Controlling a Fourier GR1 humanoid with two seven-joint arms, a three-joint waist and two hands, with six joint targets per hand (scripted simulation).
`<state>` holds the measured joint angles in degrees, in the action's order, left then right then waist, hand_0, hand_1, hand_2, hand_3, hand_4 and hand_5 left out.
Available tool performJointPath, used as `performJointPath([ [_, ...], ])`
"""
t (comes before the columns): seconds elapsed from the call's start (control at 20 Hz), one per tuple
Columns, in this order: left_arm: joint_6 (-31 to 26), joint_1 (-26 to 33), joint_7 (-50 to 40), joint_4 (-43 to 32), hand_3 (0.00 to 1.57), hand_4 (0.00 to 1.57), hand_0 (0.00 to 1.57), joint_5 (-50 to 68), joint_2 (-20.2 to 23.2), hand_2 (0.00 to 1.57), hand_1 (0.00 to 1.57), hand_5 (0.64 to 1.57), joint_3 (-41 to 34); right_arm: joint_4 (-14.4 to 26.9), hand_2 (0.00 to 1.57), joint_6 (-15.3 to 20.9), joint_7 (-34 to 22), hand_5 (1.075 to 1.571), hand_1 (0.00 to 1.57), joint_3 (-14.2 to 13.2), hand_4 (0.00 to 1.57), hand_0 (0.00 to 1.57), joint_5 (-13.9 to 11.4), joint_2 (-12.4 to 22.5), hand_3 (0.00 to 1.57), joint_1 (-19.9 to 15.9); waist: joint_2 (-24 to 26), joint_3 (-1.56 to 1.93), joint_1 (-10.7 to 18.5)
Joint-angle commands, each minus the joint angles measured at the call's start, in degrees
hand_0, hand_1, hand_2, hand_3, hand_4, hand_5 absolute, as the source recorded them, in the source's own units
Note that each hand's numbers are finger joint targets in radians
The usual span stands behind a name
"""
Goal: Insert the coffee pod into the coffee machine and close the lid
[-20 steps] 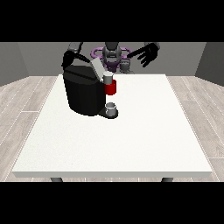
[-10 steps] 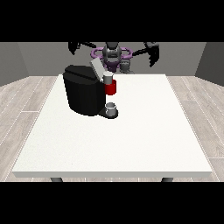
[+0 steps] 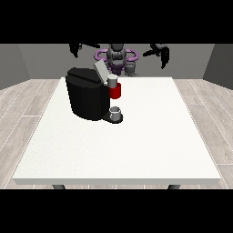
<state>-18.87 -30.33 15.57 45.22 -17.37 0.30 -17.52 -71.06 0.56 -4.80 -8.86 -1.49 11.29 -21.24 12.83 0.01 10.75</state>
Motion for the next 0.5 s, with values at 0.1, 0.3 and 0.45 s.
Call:
performJointPath([
  [0.1,0.9,2.0,-1.0,6.3,0.0,0.39,0.0,4.6,-0.3,0.0,0.0,1.571,4.3,4.6,0.0,-2.4,-1.9,1.571,0.0,-3.9,0.19,0.0,6.0,0.1,0.0,-5.9,-3.8,0.02,1.3],
  [0.3,2.3,2.0,-3.4,12.1,0.0,0.38,0.0,5.1,-0.2,0.0,0.0,1.571,5.1,7.9,0.0,-0.3,-2.7,1.571,0.0,-4.9,0.18,0.0,5.7,0.7,0.0,-10.3,-7.8,0.01,2.1],
  [0.45,1.3,6.6,-8.7,18.4,0.0,0.36,0.0,9.4,-0.3,0.0,0.0,1.571,11.8,13.7,0.0,-1.2,0.2,1.571,0.0,-7.0,0.07,0.0,6.0,3.1,0.0,-10.0,-5.9,0.03,6.0],
])
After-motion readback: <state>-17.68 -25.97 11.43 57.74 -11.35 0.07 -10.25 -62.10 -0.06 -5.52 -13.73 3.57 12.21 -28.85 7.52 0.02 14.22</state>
